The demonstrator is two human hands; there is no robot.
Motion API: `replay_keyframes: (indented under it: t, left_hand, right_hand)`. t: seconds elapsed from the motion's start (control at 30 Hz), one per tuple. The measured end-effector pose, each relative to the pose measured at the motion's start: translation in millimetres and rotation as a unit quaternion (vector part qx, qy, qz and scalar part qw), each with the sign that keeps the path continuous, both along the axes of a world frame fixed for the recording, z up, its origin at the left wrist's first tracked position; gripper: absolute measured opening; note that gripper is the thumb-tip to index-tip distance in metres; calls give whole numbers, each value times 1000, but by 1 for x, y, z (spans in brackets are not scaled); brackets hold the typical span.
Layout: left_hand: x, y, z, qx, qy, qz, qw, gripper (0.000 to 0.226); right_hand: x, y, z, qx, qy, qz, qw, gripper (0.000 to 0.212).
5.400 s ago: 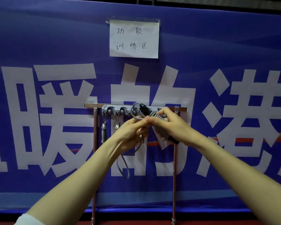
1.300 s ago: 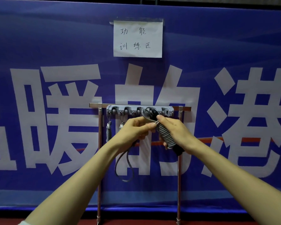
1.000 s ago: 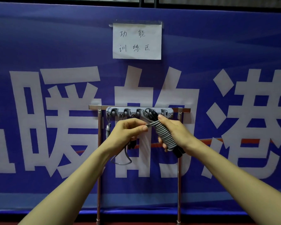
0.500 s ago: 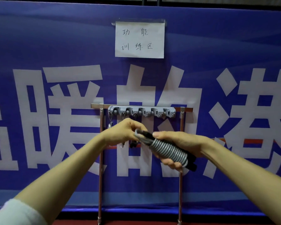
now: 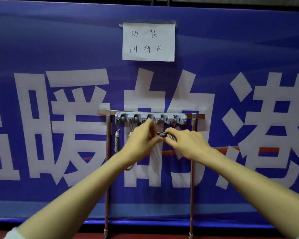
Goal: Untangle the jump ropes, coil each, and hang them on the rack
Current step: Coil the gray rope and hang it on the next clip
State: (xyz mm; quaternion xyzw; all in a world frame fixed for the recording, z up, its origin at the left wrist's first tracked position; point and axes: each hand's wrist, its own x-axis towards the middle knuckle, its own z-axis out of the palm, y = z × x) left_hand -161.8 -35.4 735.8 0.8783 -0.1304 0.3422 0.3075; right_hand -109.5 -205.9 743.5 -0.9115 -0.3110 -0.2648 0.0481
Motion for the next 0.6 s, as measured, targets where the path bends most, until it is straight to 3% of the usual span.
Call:
replay_keyframes:
  t: [0.07, 0.13, 0.33, 0.47, 0.53, 0.6]
  left_hand:
    - [-1, -6, -7, -199, 136, -89, 966, 29]
    - [1, -4, -10, -295, 233, -175, 910, 39]
    - [5, 12, -5, -363, 307, -252, 843, 25]
    - [3, 9, -4, -416, 340, -284, 794, 14]
    - [3, 8, -6, -443, 353, -302, 767, 12]
    - [6, 9, -9, -454, 350, -304, 761, 15]
  right_hand:
    - [4, 2, -5, -15, -99, -20, 995, 41]
    - [7, 5, -10, -32, -154, -22, 987, 47]
    - [13, 5, -11, -28, -226, -12, 974, 51]
    - [16, 5, -13, 7, -321, 19, 947, 46]
    - [19, 6, -15, 13, -330, 24, 943, 45]
    - [14, 7, -12, 30, -301, 24, 953, 49]
